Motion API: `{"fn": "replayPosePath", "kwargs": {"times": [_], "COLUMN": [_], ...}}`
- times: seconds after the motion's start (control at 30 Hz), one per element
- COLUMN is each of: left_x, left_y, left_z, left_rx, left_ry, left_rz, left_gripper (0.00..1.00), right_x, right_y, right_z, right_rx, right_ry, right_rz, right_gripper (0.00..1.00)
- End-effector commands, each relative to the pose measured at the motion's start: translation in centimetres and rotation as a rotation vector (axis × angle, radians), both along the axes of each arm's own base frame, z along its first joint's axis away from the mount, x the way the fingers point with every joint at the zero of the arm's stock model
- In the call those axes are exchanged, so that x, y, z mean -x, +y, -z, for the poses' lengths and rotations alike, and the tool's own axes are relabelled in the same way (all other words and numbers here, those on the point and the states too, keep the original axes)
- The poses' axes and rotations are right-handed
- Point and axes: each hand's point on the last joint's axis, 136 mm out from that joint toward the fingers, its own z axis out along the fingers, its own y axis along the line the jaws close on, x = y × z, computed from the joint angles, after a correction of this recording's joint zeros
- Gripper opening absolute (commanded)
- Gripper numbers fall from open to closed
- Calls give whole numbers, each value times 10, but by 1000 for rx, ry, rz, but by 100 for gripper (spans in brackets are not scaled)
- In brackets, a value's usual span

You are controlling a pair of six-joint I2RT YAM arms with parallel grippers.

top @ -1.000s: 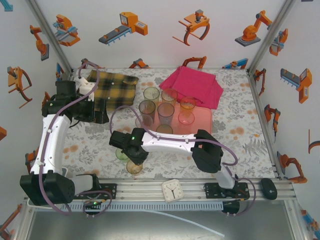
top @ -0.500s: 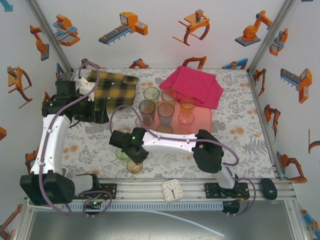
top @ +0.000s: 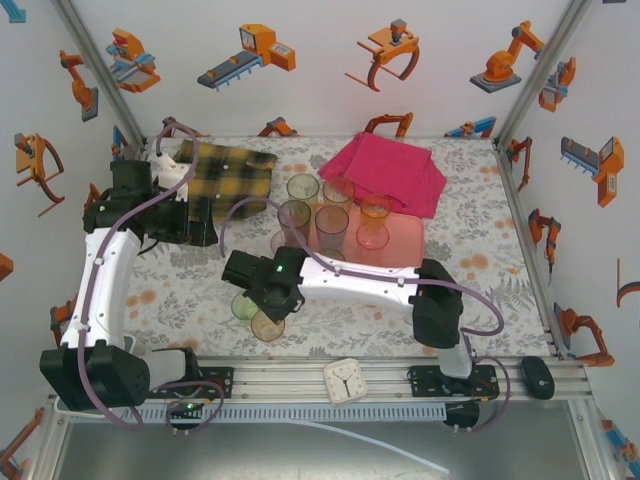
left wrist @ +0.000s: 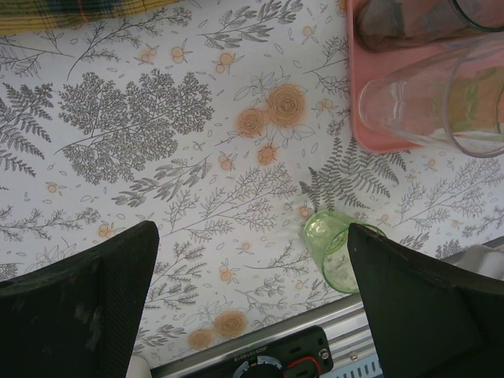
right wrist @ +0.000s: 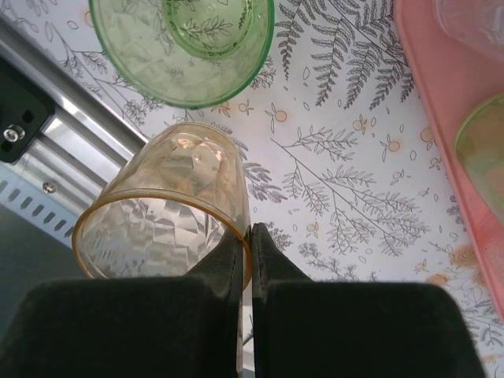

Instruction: Place the glasses into the tray

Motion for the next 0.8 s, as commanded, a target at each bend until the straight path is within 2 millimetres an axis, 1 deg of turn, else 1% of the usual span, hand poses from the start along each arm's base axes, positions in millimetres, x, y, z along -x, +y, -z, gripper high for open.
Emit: {"fn": "replayPosePath", "kwargs": {"times": [0.0, 0.1, 0.17, 0.3, 0.4, 0.47, 0.57, 0.63, 0.7, 0.77], "left_x": [-2, -2, -2, -3, -4, -3, -2, -2, -2, -1], "left_y": [3, 3, 3, 3, 5, 6, 5, 5, 4, 4], "left_z": [-9, -10, -10, -10, -9, -10, -12, -15, -17, -19], "left_rx": [-3, -2, -3, -9, -24, -30, -26, -26, -29, -30], "left_ry": [-12, -14, -14, -16, -23, -24, -31, -35, -39, -44], "left_rz": [-12, -12, -11, -9, -8, -8, -2, 1, 5, 7], "left_gripper": [97, 97, 97, 97, 97, 97, 97, 97, 97, 97], "right_x": [5, 4, 0, -16, -33, -48, -68, -82, -94, -104], "right_y": [-9, -18, -24, -46, -70, -93, -127, -156, -181, -207], "right_z": [-35, -53, -68, -97, -120, -134, -149, -159, -165, -165], "right_rx": [-44, -56, -77, -118, -141, -148, -153, -160, -165, -161], "right_ry": [-10, -22, -27, -36, -54, -71, -97, -113, -124, -125], "right_rz": [-21, -13, 3, 54, 109, 161, 240, 306, 372, 437], "right_gripper": [3, 4, 4, 4, 4, 4, 5, 5, 5, 5]}}
